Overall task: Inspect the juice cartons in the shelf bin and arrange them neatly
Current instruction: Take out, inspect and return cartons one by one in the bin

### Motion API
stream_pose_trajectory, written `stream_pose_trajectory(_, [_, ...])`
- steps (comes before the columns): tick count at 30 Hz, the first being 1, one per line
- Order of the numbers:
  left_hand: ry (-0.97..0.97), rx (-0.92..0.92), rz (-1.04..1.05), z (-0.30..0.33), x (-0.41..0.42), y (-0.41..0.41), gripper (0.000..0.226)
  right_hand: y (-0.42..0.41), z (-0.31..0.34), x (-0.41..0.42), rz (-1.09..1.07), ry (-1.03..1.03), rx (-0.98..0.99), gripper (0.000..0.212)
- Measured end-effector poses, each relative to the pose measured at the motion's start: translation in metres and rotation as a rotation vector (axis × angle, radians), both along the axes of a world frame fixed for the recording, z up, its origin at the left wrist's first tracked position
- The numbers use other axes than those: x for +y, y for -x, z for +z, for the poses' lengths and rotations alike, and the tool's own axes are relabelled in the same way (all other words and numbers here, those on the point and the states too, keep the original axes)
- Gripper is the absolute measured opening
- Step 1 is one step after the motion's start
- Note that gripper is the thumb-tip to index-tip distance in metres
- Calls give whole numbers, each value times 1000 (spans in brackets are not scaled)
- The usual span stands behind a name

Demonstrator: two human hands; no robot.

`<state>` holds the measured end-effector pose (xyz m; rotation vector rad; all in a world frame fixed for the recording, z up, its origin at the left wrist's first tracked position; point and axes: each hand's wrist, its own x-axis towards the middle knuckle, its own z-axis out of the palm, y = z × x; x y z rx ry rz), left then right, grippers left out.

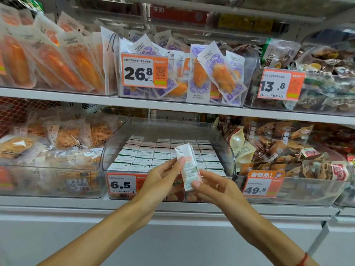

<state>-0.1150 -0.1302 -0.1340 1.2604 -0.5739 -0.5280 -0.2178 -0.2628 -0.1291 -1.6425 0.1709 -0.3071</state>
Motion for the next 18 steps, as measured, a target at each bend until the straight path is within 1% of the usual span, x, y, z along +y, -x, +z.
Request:
stream_pose_trajectory(2, [-17, -58, 96, 0, 0, 0, 41, -1, 1, 0, -119, 33, -36, 47])
stream_pose_trajectory(3, [-28, -79, 153, 0, 0, -1, 39, -1, 0, -1, -186, 89, -47, 50])
stream_pose_trajectory(5, [-27, -56, 206, -3, -1, -1, 27, -2, -2, -1, -312, 288, -68, 57])
stream_pose_trajectory(7, [-23, -13, 188, -5, -3, 1, 15, -2, -6, 1, -390, 468, -113, 59])
stream_pose_trajectory(8, [-27, -2, 179, -7, -4, 2, 13, -2, -8, 3, -412, 532, -137, 60])
stream_pose_trajectory(10, [-30, 15, 158, -8, -6, 3, 15, -2, -12, 6, -421, 622, -188, 61])
stream_pose_trajectory(11, [-32, 25, 145, -8, -6, 3, 16, -1, -12, 7, -407, 634, -207, 60])
stream_pose_trajectory(13, [-41, 52, 112, -6, -4, 1, 18, -1, -9, 8, -345, 553, -216, 50])
stream_pose_trajectory(15, [-57, 65, 64, -3, 0, -1, 20, 1, -1, 4, -257, 334, -198, 33])
stream_pose_trajectory(16, [-71, 63, 37, -2, 1, -3, 23, 1, 1, 0, -220, 233, -181, 28])
stream_pose_trajectory(18, [-98, 57, -21, 0, 4, -5, 27, 2, 4, -8, -181, 111, -117, 26])
